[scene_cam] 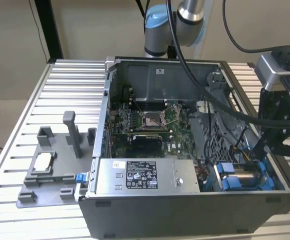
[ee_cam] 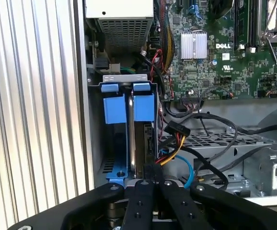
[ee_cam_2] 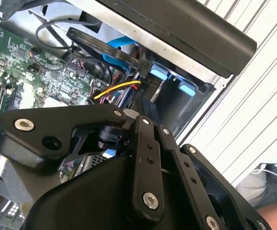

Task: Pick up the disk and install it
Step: 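Insert the second disk wire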

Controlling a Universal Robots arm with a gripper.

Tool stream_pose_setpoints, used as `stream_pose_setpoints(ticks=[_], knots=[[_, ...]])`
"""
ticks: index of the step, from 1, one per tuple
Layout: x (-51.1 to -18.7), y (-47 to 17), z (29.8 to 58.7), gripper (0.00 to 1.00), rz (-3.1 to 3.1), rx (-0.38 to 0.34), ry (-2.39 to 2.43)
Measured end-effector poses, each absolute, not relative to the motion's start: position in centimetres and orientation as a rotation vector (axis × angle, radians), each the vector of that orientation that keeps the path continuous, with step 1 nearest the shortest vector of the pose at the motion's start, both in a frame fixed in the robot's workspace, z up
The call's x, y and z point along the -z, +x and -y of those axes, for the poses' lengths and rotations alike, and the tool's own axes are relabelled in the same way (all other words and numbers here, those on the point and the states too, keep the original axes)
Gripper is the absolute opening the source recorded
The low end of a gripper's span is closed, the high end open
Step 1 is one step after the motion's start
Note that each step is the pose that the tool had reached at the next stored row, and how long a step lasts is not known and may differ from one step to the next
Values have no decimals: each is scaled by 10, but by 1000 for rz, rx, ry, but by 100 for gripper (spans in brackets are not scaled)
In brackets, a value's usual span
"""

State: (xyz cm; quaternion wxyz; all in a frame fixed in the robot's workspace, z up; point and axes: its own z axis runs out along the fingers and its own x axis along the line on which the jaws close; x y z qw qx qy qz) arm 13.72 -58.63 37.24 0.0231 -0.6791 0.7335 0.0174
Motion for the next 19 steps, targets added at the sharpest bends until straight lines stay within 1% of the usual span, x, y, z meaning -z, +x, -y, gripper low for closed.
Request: stream_pose_setpoints(ticks=[6, 11, 16, 19], knots=[[-378, 154, 587, 100, -2290, -91, -2118], [-376, 175, 586, 100, -2301, -95, -2128], [-372, 180, 578, 100, -2318, -73, -2140], [-372, 180, 573, 100, -2343, -17, -2162]])
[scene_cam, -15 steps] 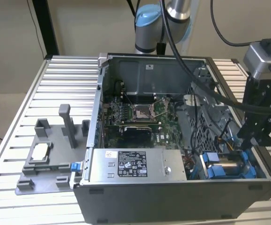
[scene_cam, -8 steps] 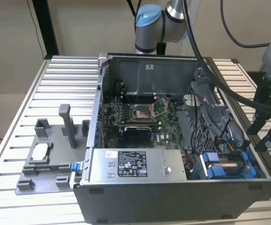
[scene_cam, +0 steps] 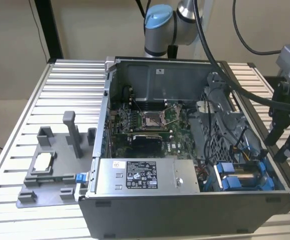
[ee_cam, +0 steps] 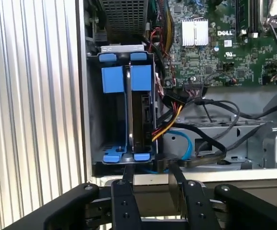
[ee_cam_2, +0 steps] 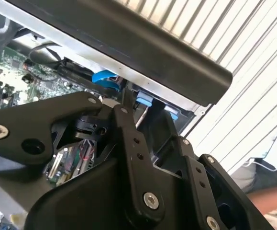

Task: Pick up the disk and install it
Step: 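Insert the second disk wire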

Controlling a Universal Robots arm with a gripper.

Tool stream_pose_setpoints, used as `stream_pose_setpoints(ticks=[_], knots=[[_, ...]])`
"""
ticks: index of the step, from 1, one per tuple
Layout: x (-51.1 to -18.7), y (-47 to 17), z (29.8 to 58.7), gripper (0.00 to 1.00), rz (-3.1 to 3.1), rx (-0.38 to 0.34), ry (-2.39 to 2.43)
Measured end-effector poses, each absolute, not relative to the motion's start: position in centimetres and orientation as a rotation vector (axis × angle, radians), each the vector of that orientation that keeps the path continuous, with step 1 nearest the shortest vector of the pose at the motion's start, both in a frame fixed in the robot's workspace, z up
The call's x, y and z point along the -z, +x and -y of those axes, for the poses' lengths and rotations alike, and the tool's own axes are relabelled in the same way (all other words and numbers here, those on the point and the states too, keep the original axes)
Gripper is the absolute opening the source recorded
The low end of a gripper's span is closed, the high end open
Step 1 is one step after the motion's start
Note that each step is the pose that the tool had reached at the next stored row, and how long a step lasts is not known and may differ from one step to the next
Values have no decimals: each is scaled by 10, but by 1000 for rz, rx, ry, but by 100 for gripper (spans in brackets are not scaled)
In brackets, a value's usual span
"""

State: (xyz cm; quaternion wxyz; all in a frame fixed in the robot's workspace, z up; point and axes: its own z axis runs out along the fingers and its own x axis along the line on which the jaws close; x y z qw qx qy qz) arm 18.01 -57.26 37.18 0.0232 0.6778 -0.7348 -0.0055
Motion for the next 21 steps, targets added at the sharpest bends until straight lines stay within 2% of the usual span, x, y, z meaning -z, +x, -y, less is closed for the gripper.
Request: stream_pose_setpoints(ticks=[2, 5, 21], knots=[[-372, 180, 569, 100, 2258, -24, 2081], [-369, 180, 563, 100, 2250, -44, 2072], [-361, 180, 557, 100, 2361, -38, 1935]])
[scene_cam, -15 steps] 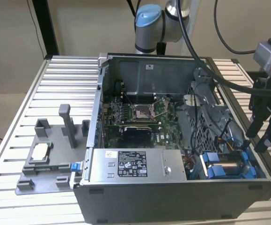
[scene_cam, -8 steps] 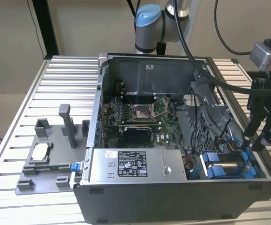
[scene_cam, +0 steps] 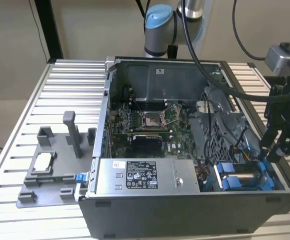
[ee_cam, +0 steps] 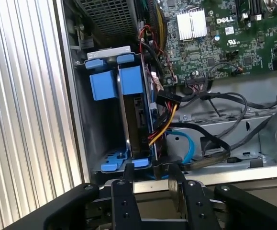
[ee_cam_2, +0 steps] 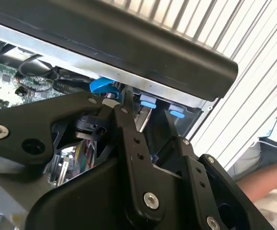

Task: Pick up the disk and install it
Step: 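Insert the second disk wire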

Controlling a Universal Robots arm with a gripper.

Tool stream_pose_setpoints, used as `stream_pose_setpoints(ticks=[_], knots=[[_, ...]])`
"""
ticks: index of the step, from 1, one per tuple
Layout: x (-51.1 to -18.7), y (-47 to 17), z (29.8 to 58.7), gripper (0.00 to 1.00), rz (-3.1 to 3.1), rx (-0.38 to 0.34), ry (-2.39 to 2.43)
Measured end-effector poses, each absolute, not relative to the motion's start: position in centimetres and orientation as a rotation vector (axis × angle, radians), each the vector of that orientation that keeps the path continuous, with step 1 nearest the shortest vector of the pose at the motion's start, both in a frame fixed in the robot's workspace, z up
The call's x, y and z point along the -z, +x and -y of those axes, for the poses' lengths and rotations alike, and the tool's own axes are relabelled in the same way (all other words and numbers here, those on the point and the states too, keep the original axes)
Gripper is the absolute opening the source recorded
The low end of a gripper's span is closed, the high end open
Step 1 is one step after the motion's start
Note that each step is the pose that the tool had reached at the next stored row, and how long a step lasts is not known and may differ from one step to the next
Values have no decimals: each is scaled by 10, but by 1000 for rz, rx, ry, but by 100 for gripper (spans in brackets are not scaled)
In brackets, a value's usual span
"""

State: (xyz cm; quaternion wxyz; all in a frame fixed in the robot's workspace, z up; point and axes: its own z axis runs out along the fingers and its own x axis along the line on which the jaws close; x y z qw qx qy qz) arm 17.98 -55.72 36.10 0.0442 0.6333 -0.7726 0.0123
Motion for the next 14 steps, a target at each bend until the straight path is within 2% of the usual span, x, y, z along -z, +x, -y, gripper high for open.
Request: stream_pose_setpoints(ticks=[14], knots=[[-362, 162, 558, 100, 2375, -40, 1922]])
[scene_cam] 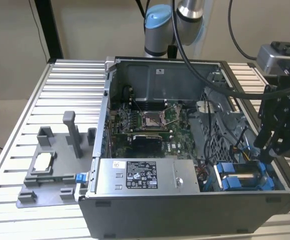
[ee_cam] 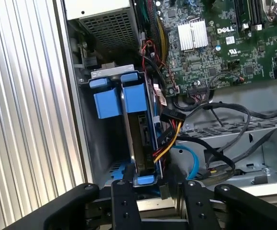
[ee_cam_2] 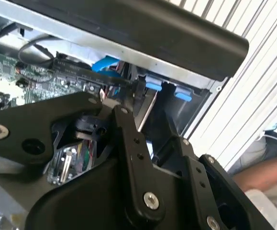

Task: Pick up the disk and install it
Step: 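Insert the second disk wire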

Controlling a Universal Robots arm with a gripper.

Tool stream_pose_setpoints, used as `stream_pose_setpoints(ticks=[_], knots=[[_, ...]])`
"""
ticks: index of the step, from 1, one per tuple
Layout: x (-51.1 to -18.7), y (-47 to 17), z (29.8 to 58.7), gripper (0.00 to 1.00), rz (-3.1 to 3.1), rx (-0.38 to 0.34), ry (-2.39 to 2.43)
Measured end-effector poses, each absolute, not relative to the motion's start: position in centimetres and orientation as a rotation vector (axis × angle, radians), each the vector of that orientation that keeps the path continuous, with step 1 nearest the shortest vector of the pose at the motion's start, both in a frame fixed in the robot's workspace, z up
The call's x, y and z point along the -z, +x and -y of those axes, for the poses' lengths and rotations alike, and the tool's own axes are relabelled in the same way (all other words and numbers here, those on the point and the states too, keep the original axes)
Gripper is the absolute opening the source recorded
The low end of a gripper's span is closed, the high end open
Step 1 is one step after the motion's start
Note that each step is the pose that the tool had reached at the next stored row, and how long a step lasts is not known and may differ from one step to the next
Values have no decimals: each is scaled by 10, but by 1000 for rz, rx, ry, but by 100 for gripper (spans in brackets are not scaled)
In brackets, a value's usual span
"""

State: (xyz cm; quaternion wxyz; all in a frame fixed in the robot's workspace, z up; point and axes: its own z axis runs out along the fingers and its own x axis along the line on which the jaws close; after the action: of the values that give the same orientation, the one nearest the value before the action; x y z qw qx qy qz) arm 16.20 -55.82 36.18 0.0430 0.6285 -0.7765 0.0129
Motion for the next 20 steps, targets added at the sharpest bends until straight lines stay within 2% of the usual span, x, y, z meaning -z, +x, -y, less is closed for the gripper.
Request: stream_pose_setpoints(ticks=[20], knots=[[-360, 162, 556, 100, 2382, -58, 1936]])
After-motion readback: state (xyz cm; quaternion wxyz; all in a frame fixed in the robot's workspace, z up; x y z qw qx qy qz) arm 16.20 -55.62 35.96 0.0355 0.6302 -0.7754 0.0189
